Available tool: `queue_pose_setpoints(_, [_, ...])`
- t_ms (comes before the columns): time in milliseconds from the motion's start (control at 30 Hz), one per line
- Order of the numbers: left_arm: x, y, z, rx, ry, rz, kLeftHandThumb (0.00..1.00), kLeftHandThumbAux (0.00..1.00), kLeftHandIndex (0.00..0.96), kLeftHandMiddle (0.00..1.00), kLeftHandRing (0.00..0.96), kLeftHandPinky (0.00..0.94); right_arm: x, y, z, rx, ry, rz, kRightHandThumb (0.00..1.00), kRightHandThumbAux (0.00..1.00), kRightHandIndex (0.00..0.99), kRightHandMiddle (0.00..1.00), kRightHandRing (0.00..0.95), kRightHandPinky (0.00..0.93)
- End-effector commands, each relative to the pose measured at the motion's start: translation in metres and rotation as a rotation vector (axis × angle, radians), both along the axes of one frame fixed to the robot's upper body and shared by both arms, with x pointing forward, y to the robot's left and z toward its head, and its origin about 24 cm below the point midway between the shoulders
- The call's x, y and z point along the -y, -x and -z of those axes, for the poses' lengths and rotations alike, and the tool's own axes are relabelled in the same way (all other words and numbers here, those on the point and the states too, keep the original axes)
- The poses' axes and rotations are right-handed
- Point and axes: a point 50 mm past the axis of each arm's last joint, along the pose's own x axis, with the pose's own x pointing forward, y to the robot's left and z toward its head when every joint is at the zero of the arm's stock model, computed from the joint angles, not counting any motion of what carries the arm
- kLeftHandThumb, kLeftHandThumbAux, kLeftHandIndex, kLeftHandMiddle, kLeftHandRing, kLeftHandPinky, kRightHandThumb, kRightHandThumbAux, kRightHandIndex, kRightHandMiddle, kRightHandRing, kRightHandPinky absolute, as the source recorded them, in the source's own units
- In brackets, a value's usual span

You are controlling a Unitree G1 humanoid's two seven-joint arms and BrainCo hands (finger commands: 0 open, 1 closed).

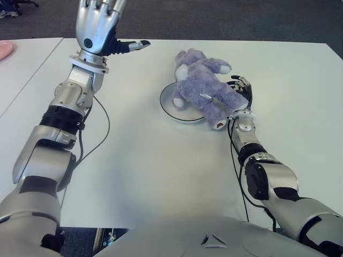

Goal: Put the doll into the plate.

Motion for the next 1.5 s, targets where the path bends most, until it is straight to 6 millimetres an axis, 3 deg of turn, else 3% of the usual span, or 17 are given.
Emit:
queue_pose_setpoints(33, [0.0, -0.012, 0.044, -0.126, 0.211, -0.042, 0.0, 0.156, 0.0, 0.0, 0.0, 0.0, 0.002, 0.086, 0.106, -0.465, -0.056, 0.037, 1.0, 0.673, 0.302, 0.461, 0.472, 0.413])
queue_pose_setpoints(133, [0.0, -0.015, 0.053, -0.155, 0.244, -0.058, 0.0, 0.175, 0.0, 0.0, 0.0, 0.0, 0.003, 0.086, 0.106, -0.463, -0.055, 0.039, 1.0, 0.689, 0.3, 0.356, 0.468, 0.413])
queue_pose_setpoints(267, [0.005, -0.016, 0.067, -0.202, 0.321, -0.073, 0.0, 0.22, 0.0, 0.0, 0.0, 0.0, 0.005, 0.087, 0.106, -0.467, -0.055, 0.042, 1.0, 0.695, 0.303, 0.312, 0.466, 0.41])
queue_pose_setpoints(433, [0.016, -0.014, 0.094, -0.294, 0.451, -0.106, 0.0, 0.317, 0.0, 0.0, 0.006, 0.005, 0.006, 0.088, 0.106, -0.465, -0.052, 0.047, 1.0, 0.696, 0.305, 0.302, 0.465, 0.409])
queue_pose_setpoints(600, [0.033, -0.008, 0.115, -0.362, 0.553, -0.095, 0.0, 0.41, 0.0, 0.0, 0.039, 0.078, 0.007, 0.088, 0.106, -0.466, -0.052, 0.048, 1.0, 0.696, 0.299, 0.299, 0.465, 0.41])
queue_pose_setpoints(833, [0.046, 0.012, 0.164, -0.598, 0.711, -0.087, 0.0, 0.483, 0.0, 0.0, 0.067, 0.091, 0.009, 0.088, 0.106, -0.462, -0.062, 0.052, 1.0, 0.701, 0.287, 0.316, 0.482, 0.38])
queue_pose_setpoints(1233, [0.061, 0.043, 0.214, -0.864, 0.909, -0.075, 0.0, 0.585, 0.0, 0.0, 0.101, 0.117, 0.011, 0.089, 0.107, -0.464, -0.07, 0.057, 1.0, 0.704, 0.278, 0.323, 0.491, 0.366])
queue_pose_setpoints(1500, [0.059, 0.056, 0.229, -0.93, 0.963, -0.084, 0.0, 0.599, 0.0, 0.0, 0.107, 0.146, 0.014, 0.09, 0.108, -0.483, -0.064, 0.048, 1.0, 0.704, 0.264, 0.318, 0.498, 0.364])
